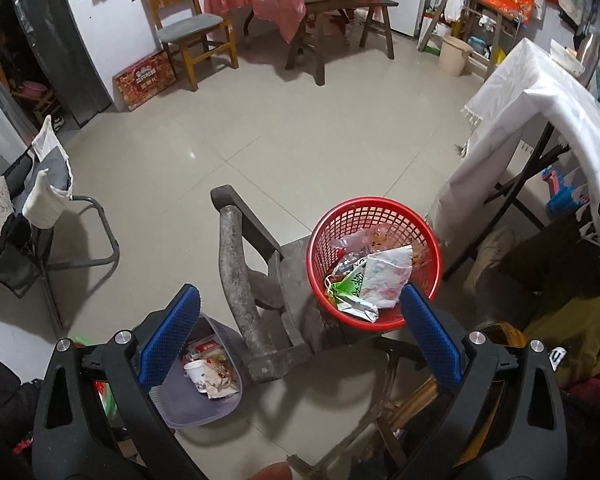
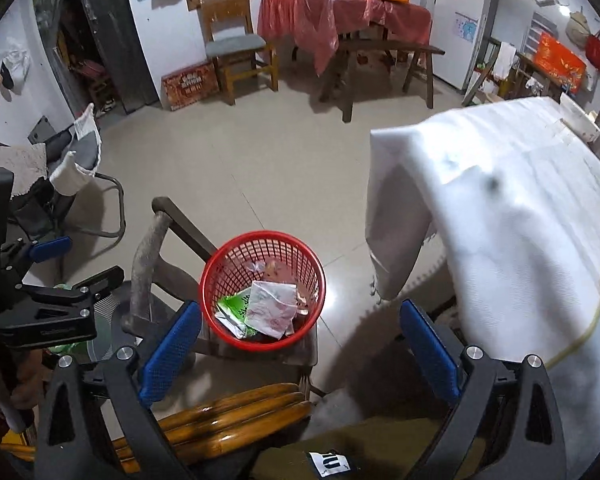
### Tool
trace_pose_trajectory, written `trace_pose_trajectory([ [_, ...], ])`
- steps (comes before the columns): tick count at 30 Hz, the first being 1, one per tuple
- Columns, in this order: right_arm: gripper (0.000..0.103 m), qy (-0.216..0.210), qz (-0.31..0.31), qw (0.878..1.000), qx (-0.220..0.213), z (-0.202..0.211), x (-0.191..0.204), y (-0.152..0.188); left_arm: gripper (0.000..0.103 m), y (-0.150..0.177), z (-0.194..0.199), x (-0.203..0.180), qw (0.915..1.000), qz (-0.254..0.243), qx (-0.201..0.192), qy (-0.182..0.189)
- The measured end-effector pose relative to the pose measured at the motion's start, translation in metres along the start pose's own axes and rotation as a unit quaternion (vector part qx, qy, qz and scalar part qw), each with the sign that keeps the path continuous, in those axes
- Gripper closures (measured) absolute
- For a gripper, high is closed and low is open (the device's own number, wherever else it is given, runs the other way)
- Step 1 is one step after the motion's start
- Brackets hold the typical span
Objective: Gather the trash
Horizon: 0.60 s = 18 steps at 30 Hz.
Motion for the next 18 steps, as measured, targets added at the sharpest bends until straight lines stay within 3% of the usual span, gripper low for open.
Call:
trace_pose_trajectory([
  [10, 0.006, 0.002, -0.010, 0.999, 0.044, -0.030, -0.007, 0.010, 0.007, 0.006, -0.027, -0.013, 0.9996, -0.008, 0.023, 0.015],
  [18, 0.006, 0.005, -0.001, 0.999, 0.048, -0.029, -0.007, 0.012, 0.007, 0.005, -0.025, -0.021, 0.9996, -0.026, 0.013, 0.000],
])
Point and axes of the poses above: each gripper's, at about its wrist camera, not at the fingertips, and z roughly against the way its jaws point, x to its left, y to its underside, the point moved 9 cm from there along -z, roughly the way its jaws point, and after that the axes turned 11 degrees about x, right-handed, at the moved point
